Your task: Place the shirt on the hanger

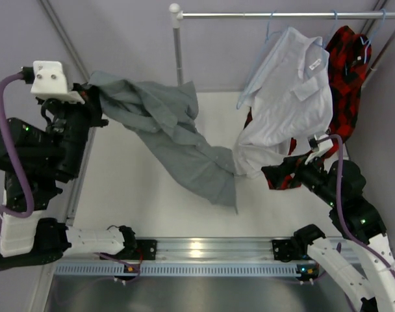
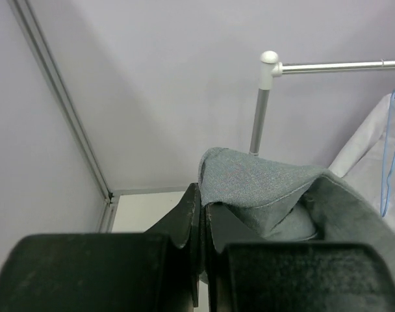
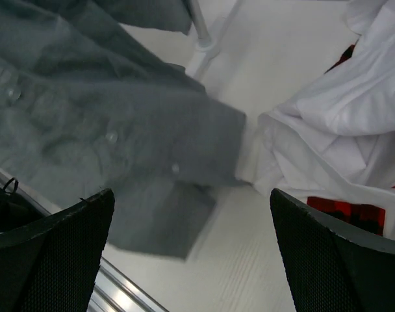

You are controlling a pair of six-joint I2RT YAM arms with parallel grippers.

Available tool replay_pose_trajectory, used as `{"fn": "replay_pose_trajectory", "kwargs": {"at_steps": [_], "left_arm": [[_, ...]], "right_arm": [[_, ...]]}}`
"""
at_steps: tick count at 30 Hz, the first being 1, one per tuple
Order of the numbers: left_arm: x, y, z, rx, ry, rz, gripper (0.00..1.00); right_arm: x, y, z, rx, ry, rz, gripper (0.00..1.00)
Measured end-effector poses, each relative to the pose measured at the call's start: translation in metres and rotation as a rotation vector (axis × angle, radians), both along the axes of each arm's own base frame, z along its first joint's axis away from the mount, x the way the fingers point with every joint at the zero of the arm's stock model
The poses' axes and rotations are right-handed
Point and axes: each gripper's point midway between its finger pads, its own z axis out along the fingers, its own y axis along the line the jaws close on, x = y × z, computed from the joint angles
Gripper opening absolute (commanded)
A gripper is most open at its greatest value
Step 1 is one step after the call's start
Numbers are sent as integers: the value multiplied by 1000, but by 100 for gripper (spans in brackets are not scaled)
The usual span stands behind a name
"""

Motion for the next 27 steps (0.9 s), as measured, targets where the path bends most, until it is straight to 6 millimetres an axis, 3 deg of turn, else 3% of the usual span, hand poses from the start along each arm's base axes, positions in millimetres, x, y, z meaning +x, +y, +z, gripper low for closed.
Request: {"fn": "replay_pose_trajectory", "kwargs": {"at_steps": [2,4,9,13,15,19,22,27], "left_arm": [[-7,14,-10,-19,3,-3,0],[-7,11,-29,-18,23,-17,0],[2,-58,-130,134,162,-201,0],[-15,-106,-193,251,274,-460,1],[-27,-110,-199,238,286,-544,1],[-51,-96,-187,115,258,-639,0],[-59,-91,-186,43,255,-661,0],[-44,-115,-233,59,391,-598,0]], "right_arm": [[-3,5,6,17,-21,33,99],[-6,12,11,35,-36,79,99],[-17,36,20,84,-76,235,99],[-19,63,1,138,-24,386,99],[-13,76,-19,172,30,438,99],[-10,100,-48,222,133,534,99],[-24,128,-57,200,160,639,99],[-61,167,-47,157,85,776,99]]}}
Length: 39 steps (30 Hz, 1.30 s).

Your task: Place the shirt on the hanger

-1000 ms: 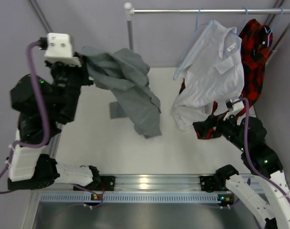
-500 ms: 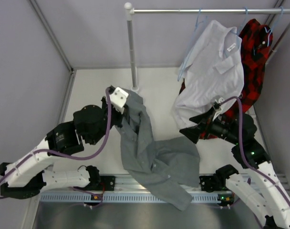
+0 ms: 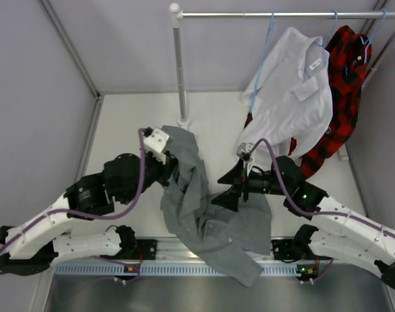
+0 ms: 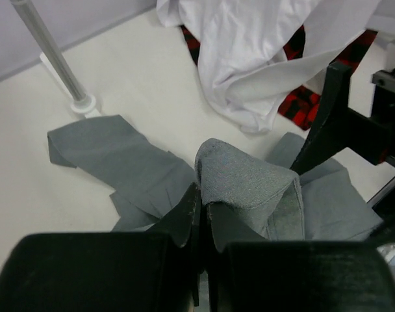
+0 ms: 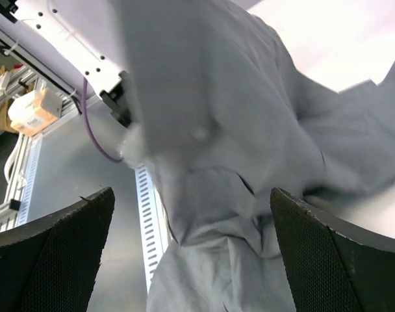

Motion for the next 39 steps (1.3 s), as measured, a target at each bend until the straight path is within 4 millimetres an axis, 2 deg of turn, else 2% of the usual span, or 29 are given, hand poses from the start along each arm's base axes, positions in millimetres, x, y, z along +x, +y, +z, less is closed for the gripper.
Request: {"fn": "replay_pose_trajectory", "kwargs": {"at_steps": [3,6,9,11,14,16,17,18,22,23,24,28,30,32,35,36,37,39], "left_arm": [[8,-16,-25,59,59,22,0],[11,-25,-36,79,89,28,0],[10,-24,-35,60,98,34,0],[10,-22,-32,46,97,41,0],[9,-17,-29,22,96,57,0],[9,-13,-27,10,92,69,0],[9,-10,-26,4,89,78,0],[10,-8,-25,-2,87,87,0],[13,1,-22,-21,77,138,0],[15,3,-21,-22,74,152,0],[16,5,-21,-21,71,161,0],[21,10,-20,-11,56,201,0],[24,13,-9,-6,33,217,0],[26,17,17,-22,-5,224,0],[21,30,92,-133,-99,202,0],[15,35,122,-183,-137,172,0],[5,40,160,-248,-194,115,0],[-11,42,199,-305,-267,13,0]], "right_arm": [[-12,13,12,33,-51,13,98],[-15,25,19,37,-87,0,95],[2,36,11,-2,-96,-87,90],[18,40,-1,-44,-90,-155,86],[30,47,-18,-97,-76,-198,70],[33,56,-23,-123,-74,-201,56],[33,61,-23,-129,-77,-200,39],[32,67,-21,-132,-87,-193,33],[26,78,-10,-118,-100,-187,25],[27,78,-8,-114,-103,-190,18],[28,78,-5,-109,-108,-196,0],[33,74,9,-114,-134,-233,0],[37,70,29,-116,-169,-254,0],[41,64,64,-99,-221,-278,0],[44,48,153,-11,-326,-322,0],[43,42,183,31,-360,-332,0],[40,34,222,99,-405,-342,0],[26,15,289,234,-497,-343,0]]}}
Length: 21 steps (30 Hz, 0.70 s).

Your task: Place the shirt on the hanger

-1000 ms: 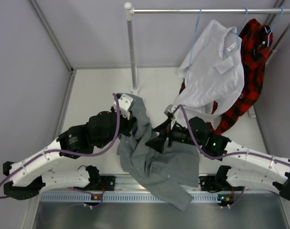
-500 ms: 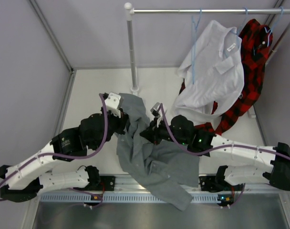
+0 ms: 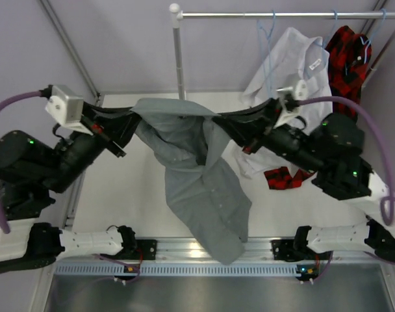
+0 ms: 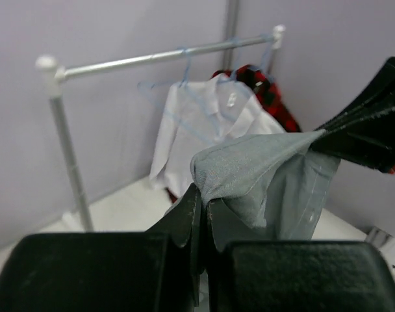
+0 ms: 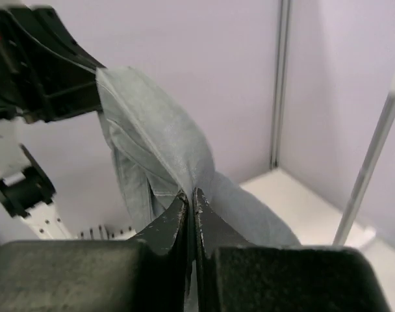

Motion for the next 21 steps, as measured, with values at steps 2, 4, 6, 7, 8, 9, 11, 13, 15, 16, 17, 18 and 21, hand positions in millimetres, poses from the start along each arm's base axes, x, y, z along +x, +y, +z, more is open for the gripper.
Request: {"fn": "replay_pose_trajectory", "kwargs": {"at_steps": [2,4,6,7,8,9,11,13,15,16,17,18,21], "left_arm": [[-19,-5,31,0,-108,-115,0],[-31,-17,40,43,-190,-206,0],[-34,-28,38,94,-236,-249,0],[-34,-31,37,117,-255,-264,0],[-35,-34,34,135,-267,-276,0],[-36,-37,30,150,-277,-291,0],[-37,-41,15,176,-266,-310,0],[-28,-47,-11,204,-205,-288,0],[-13,-49,-46,234,-119,-227,0],[-2,-51,-69,254,-52,-176,0],[11,-53,-94,273,15,-113,0],[24,-54,-123,290,87,-34,0],[56,-45,-233,391,320,218,0]], "right_arm": [[-18,-20,38,72,-91,28,0],[-28,-34,48,89,-138,47,0],[-33,-44,50,88,-158,47,0],[-35,-47,50,89,-163,49,0],[-37,-50,47,88,-165,57,0],[-39,-52,43,87,-164,63,0],[-41,-52,24,65,-143,73,0],[-39,-46,-3,32,-97,82,0],[-36,-35,-44,3,-32,92,0],[-33,-25,-72,-18,13,100,0],[-31,-16,-98,-50,55,104,0],[-27,-1,-140,-78,119,111,0],[-30,28,-267,-224,307,115,0]]}}
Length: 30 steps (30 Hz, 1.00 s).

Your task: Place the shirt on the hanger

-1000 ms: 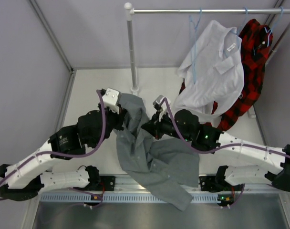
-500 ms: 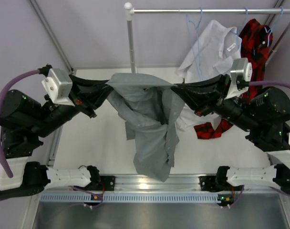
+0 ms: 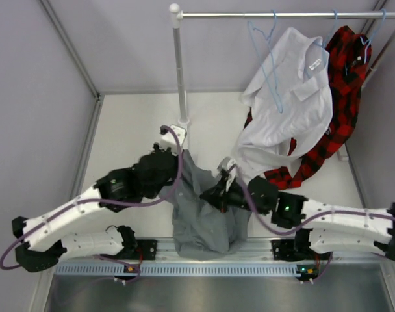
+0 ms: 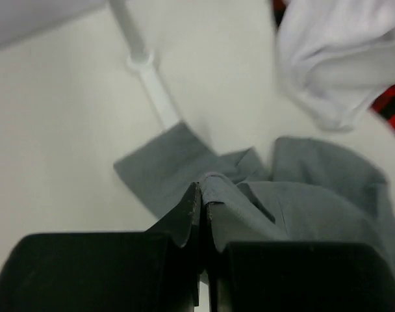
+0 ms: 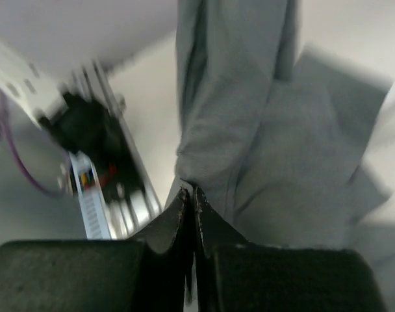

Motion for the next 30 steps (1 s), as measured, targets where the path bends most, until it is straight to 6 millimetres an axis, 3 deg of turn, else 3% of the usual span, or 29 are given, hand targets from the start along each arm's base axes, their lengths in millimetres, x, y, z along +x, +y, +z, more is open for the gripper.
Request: {"fn": "replay_pose_trajectory", "kwargs": {"at_steps": [2,4,6,7,8,11,13,18,21,24,26,28,30], "left_arm": [[8,11,-59,71,100,120,0],[6,29,-111,117,196,221,0],[3,48,-136,95,245,334,0],[4,59,-141,58,243,402,0],[5,69,-142,3,233,472,0],[0,103,-140,-185,201,649,0],[-8,122,-142,-284,188,715,0],[-26,157,-153,-467,164,797,0],[-31,168,-153,-553,147,817,0],[-33,174,-148,-624,132,828,0],[-34,176,-146,-654,129,833,0],[-34,177,-144,-693,127,834,0],[-36,179,-143,-739,125,831,0]], "right_arm": [[-14,12,-80,-117,92,-2,0],[-25,26,-113,-148,127,-8,0],[-37,45,-123,-127,148,2,23],[-44,53,-125,-119,163,20,39],[-51,61,-127,-114,176,40,50],[-63,63,-134,-126,188,78,60],[-51,51,-126,-99,199,51,61],[44,-7,-66,44,190,-193,64],[88,-31,-52,54,194,-314,75],[120,-39,-69,-21,254,-370,80],[135,-29,-94,-97,321,-361,90],[138,-13,-120,-161,385,-324,100],[131,2,-151,-222,458,-267,99]]}}
